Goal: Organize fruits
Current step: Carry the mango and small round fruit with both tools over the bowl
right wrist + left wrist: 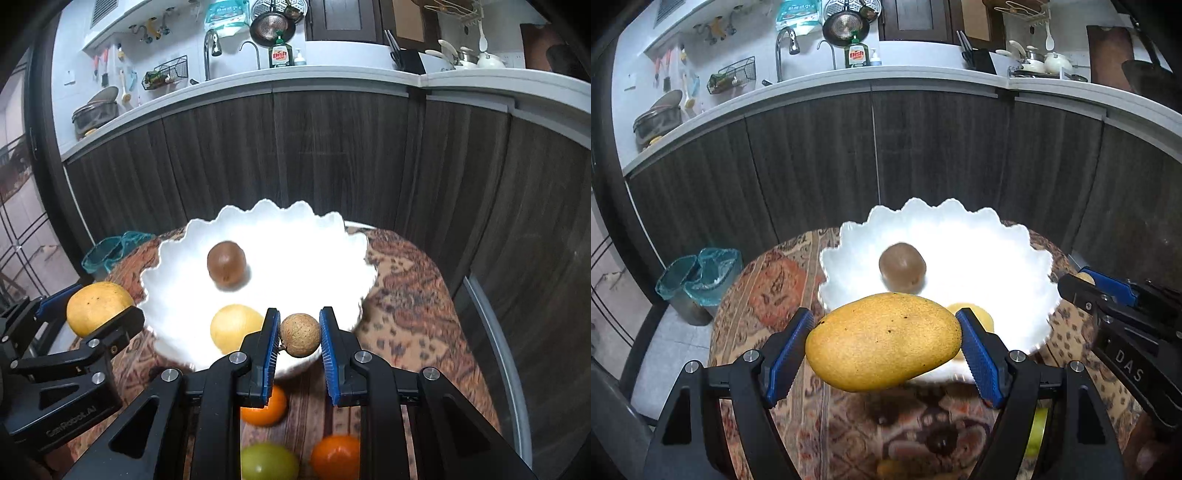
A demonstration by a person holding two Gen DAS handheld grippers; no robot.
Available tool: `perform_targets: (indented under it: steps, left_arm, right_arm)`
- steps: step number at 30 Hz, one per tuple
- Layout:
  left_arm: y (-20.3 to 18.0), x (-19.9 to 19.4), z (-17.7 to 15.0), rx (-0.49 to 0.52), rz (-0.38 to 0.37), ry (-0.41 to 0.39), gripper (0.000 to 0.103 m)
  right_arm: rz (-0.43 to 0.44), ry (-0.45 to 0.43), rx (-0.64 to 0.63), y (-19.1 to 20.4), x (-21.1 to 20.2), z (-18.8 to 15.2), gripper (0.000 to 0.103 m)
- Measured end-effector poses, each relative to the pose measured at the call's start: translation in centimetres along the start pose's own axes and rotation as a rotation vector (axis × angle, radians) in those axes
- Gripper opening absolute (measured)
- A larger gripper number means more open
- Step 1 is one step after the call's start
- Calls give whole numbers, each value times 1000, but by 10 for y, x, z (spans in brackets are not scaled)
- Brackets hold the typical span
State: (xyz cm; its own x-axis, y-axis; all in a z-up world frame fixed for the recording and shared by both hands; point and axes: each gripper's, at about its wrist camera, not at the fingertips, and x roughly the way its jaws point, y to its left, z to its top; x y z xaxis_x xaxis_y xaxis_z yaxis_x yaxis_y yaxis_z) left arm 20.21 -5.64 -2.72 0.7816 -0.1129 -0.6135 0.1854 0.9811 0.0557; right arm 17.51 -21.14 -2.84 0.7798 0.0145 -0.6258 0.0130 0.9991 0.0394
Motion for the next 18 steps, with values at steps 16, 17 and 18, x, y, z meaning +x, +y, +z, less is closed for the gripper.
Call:
perform_targets:
  steps: [16,17,18]
  left_arm:
    - [2,55,20,27,4,20,78]
    - [1,58,19,26,1,24,78]
    - [1,59,19,26,1,27,78]
  right_arm:
    - [1,35,19,-2,50,20,23]
    - [3,39,21,-2,53,20,23]
    - [3,42,22,-2,55,19,23]
